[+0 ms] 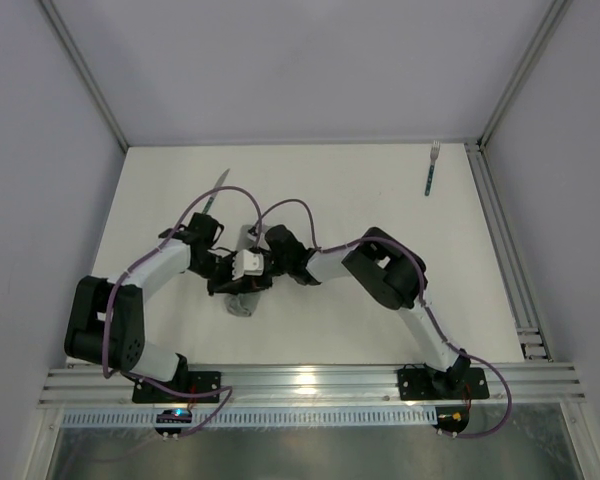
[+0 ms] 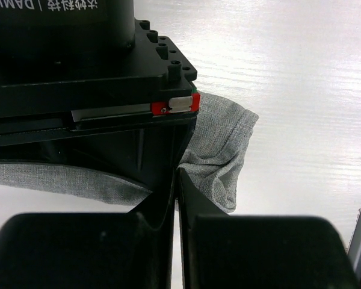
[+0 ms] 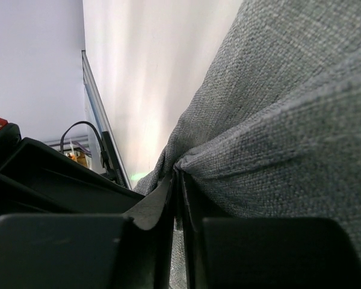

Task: Fold the napkin into a case and place the utensils inside
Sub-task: Stuff the top corner of the smaller-rectangle-folded napkin into the folded napkin.

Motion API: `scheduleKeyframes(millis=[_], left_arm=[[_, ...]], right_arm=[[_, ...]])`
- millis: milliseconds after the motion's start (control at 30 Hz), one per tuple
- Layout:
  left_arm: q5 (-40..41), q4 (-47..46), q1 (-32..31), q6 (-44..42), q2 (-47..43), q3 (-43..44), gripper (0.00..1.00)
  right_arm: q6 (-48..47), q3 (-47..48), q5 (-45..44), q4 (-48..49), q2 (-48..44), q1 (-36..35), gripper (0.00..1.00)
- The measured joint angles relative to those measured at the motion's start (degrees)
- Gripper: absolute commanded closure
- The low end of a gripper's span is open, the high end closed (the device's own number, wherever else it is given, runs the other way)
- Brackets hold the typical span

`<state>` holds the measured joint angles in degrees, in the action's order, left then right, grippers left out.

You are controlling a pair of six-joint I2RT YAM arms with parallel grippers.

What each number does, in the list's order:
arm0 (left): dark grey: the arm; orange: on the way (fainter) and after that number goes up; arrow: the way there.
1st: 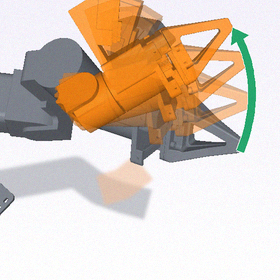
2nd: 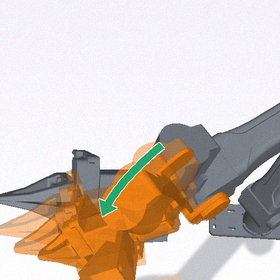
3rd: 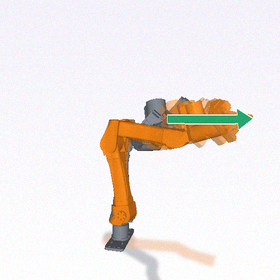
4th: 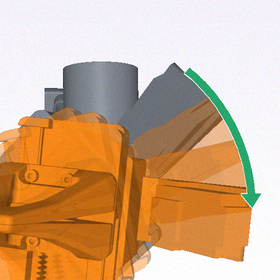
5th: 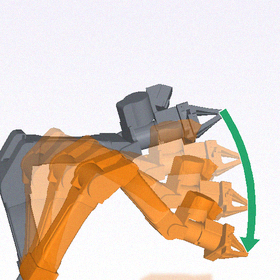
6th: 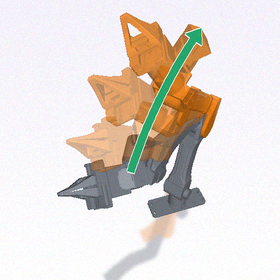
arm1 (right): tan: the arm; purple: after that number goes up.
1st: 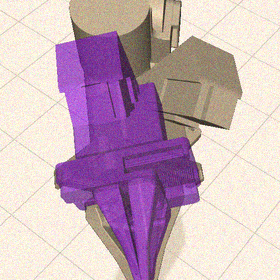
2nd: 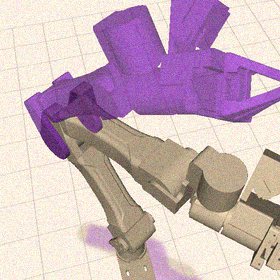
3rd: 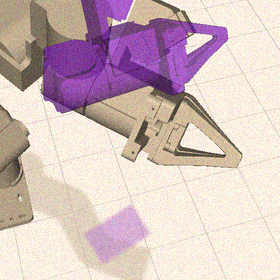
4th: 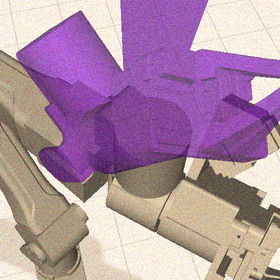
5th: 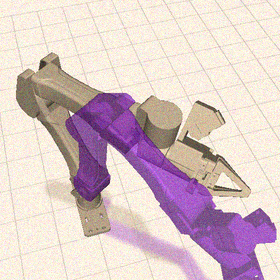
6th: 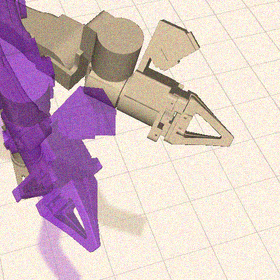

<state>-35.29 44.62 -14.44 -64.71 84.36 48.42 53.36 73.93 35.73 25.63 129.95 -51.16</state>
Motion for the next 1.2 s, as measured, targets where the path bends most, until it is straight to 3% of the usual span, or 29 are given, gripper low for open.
scheduleKeyframes(millis=[33, 133, 367, 533, 567, 667, 700, 800, 1200], left_arm=[[0.35, 0.00, 0.07, -0.02, -0.17, -0.02, 1.00], [0.66, 0.48, 0.42, -0.50, -1.27, 0.00, 1.00], [-0.48, 1.40, 2.29, -3.91, -2.29, -0.24, 1.00], [-0.24, 1.46, 2.29, -5.31, -2.23, -0.42, 1.00], [-0.26, 1.46, 2.29, -5.44, -2.23, -0.42, 1.00], [-0.28, 1.46, 2.29, -5.73, -2.23, -0.42, 1.00], [-0.28, 1.46, 2.29, -5.84, -2.23, -0.42, 1.00], [-0.31, 1.51, 2.29, -6.08, -2.23, -0.42, 1.00], [-0.94, 1.57, 2.29, -6.01, -2.23, -0.39, 1.00]], right_arm=[[0.00, 0.11, 0.22, -0.17, 0.07, 0.07, 0.75], [0.11, -0.15, 0.72, 0.11, -0.17, 0.42, 0.65], [-4.74, -1.14, -1.49, -6.60, -5.03, 2.62, 0.52], [-6.99, -1.07, -2.69, -9.94, -7.10, 3.65, 0.51], [-7.17, -1.09, -2.91, -10.38, -7.45, 3.65, 0.52], [-7.80, -1.77, -3.54, -10.78, -8.63, 3.58, 0.70], [-7.87, -2.08, -3.69, -10.69, -8.98, 3.58, 0.82], [-7.54, -2.54, -3.80, -10.23, -9.05, 3.52, 0.96], [-3.69, -0.96, -0.72, -5.18, -2.45, -0.28, 0.97]])
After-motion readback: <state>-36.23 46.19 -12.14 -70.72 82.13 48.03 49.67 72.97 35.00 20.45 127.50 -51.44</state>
